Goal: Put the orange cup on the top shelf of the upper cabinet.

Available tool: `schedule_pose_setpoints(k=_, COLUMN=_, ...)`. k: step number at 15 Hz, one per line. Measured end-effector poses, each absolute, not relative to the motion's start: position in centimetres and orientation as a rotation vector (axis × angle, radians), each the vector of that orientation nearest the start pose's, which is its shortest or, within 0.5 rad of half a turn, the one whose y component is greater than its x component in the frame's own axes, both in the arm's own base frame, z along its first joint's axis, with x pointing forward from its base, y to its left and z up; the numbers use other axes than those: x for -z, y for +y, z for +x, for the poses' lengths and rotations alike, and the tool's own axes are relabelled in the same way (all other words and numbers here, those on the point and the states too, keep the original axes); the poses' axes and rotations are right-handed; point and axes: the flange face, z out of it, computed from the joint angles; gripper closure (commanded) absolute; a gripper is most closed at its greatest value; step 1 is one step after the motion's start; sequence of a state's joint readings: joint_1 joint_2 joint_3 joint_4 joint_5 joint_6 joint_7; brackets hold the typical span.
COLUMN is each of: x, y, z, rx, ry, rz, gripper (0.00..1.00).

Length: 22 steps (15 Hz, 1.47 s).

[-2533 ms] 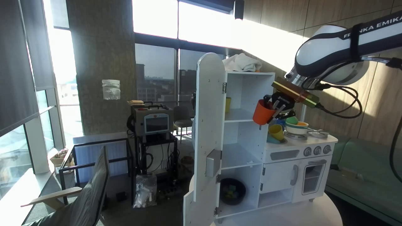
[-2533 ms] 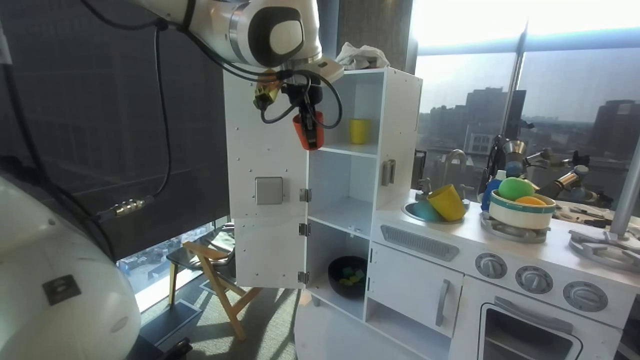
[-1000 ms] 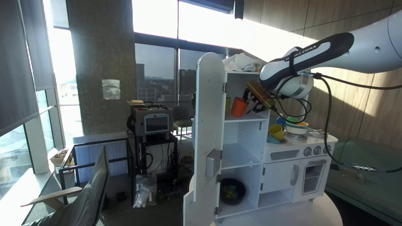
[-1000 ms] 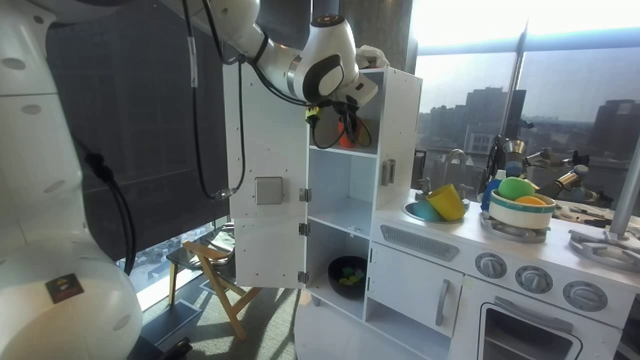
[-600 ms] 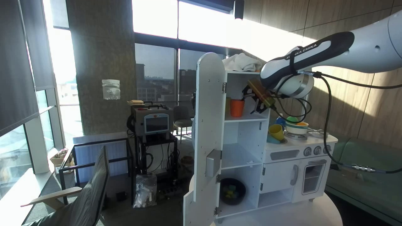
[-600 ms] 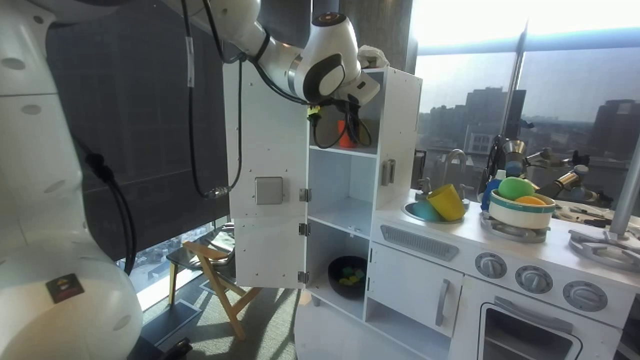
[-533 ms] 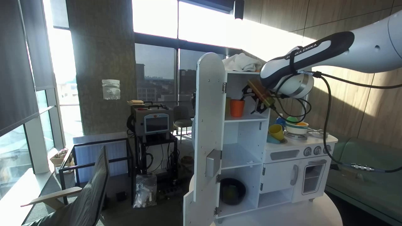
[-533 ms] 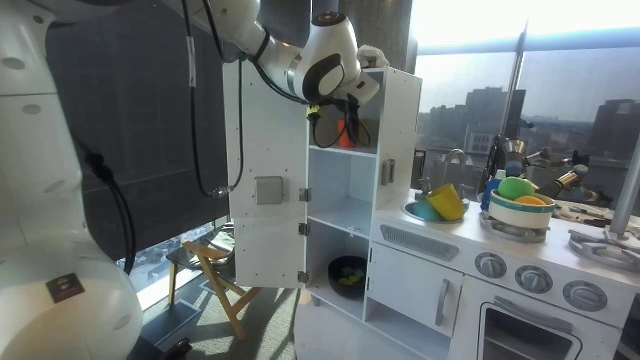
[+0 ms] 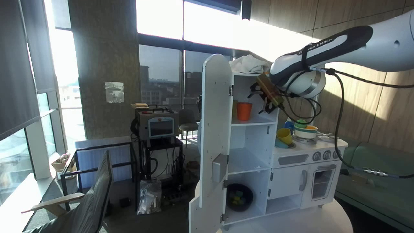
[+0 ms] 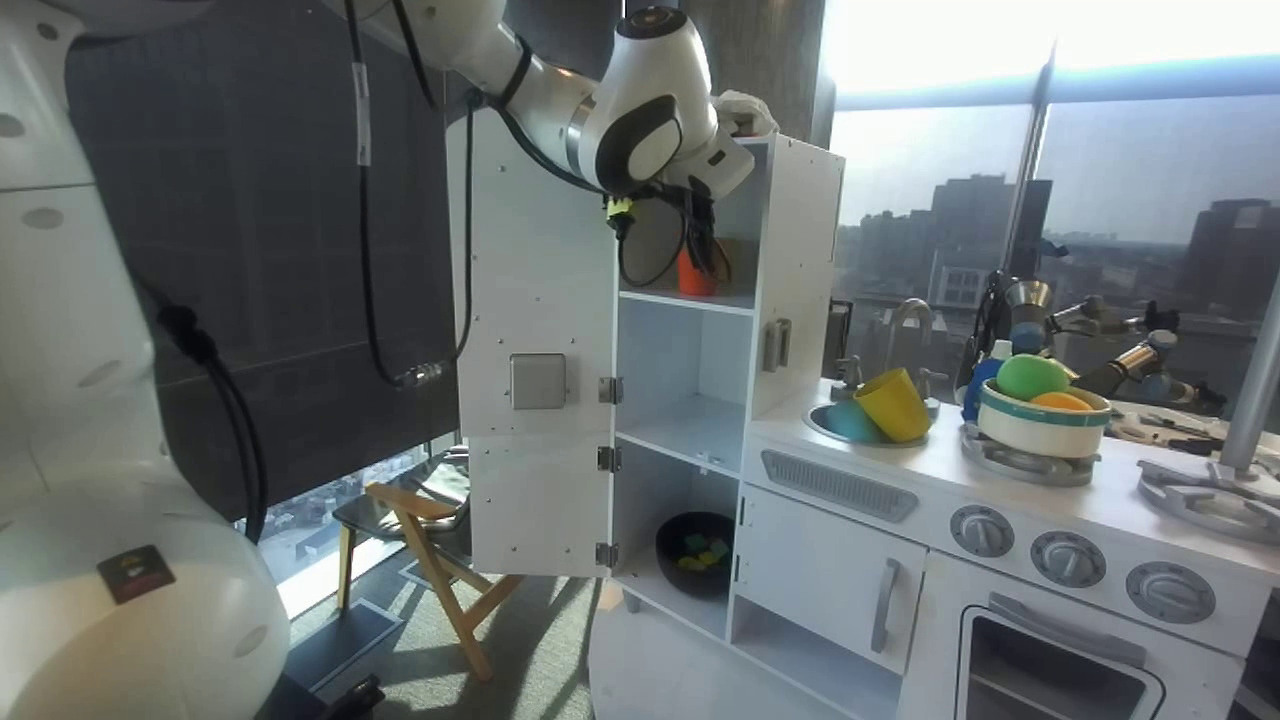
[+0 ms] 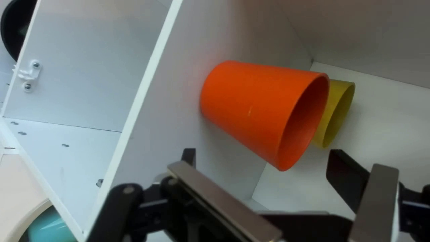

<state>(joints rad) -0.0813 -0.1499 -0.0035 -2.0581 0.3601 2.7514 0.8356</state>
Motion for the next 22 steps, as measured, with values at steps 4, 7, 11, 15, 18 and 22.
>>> schedule_pose_setpoints(k=4, x=-59.9, y=-7.7, z=54.0, rx=0.862, ry=1.400, rz=-2.064, gripper=0.00)
schedule_pose_setpoints(k=7, x=-58.1, y=-7.6, z=52.7, rx=0.810, ry=1.397, rz=-2.198, gripper=0.00)
schedule_pose_setpoints(k=11, x=-56.6, y=-4.5, z=52.0, rx=0.800, ry=1.314, rz=-2.321, gripper=0.00)
schedule_pose_setpoints(k=15, x=-56.6, y=-1.5, z=52.0, rx=0.841, ry=1.253, rz=-2.394, gripper=0.00)
schedule_pose_setpoints(k=18, x=-57.4, y=-1.0, z=52.1, rx=0.959, ry=1.221, rz=-2.430, gripper=0.00)
schedule_pose_setpoints(k=22, x=-58.5, y=-1.2, z=52.0, rx=1.151, ry=1.135, rz=-2.479, gripper=0.00)
